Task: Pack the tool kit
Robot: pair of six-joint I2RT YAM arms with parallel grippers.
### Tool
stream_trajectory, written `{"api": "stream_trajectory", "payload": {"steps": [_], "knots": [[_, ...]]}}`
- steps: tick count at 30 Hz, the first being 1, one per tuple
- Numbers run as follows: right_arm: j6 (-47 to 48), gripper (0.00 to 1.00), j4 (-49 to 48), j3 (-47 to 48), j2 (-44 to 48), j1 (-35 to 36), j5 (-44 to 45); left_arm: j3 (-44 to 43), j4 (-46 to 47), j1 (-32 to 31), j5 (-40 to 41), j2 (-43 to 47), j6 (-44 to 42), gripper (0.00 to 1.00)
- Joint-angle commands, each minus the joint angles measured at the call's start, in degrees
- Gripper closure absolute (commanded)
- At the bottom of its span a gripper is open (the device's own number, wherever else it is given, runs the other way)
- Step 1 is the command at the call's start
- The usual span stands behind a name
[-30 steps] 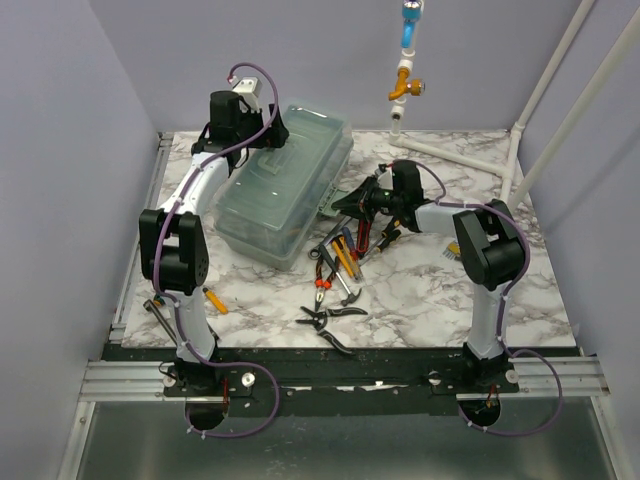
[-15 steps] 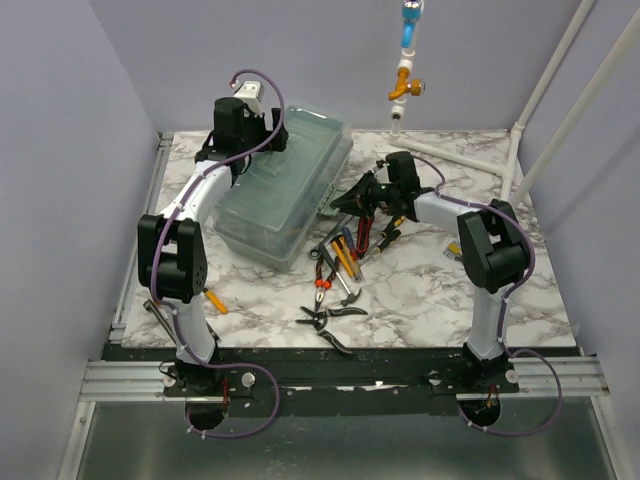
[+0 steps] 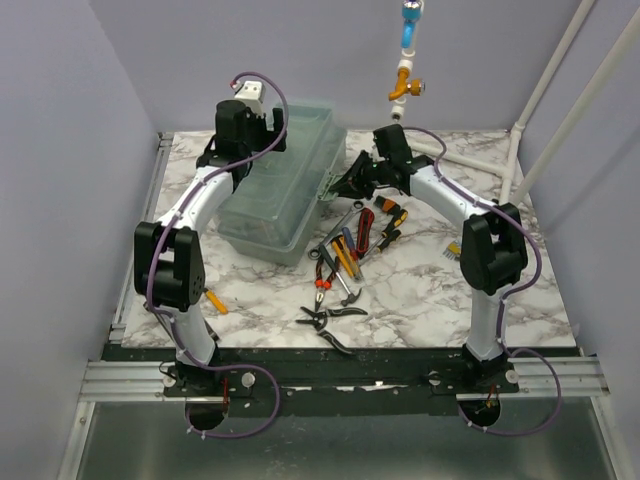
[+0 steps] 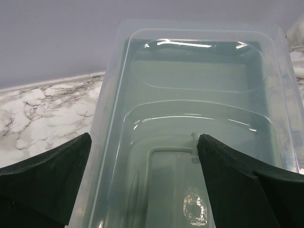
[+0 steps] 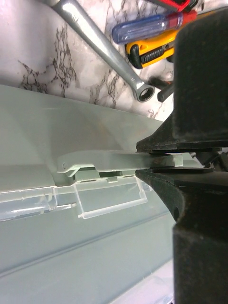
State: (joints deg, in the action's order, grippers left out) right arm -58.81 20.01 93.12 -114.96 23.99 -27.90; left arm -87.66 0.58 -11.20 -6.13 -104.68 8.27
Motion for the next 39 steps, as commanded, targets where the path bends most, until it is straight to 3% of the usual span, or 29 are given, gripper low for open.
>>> {"api": "stream_trajectory", "payload": {"steps": [1,8,13,18,39], "knots": [[1.38,0.99,-3.16,7.81,2.91,-0.27,5.09,3.4,-11.65,-4.01,-2.64,-1.66,-2.55,0.01],[4.09,0.99,-1.46,4.11,3.91,-0.26,8.57,5.94,-11.75,-8.03,0.7,-1.03,-4.34,0.02],[5.32,0.99,-0.94,3.58,4.22,-0.3,9.84,7.53,-13.5,-12.19,7.8,-0.7,-6.12,0.02],[6.54,0.99,2.79,8.37,3.64,-0.3,11.19,7.68,-15.98,-15.96,13.55,-1.2,-7.24,0.02],[10.64,0.99,19.76,27.84,0.02,3.07,21.89,7.71,-17.91,-23.45,18.85,-5.9,-6.66,0.02]]}}
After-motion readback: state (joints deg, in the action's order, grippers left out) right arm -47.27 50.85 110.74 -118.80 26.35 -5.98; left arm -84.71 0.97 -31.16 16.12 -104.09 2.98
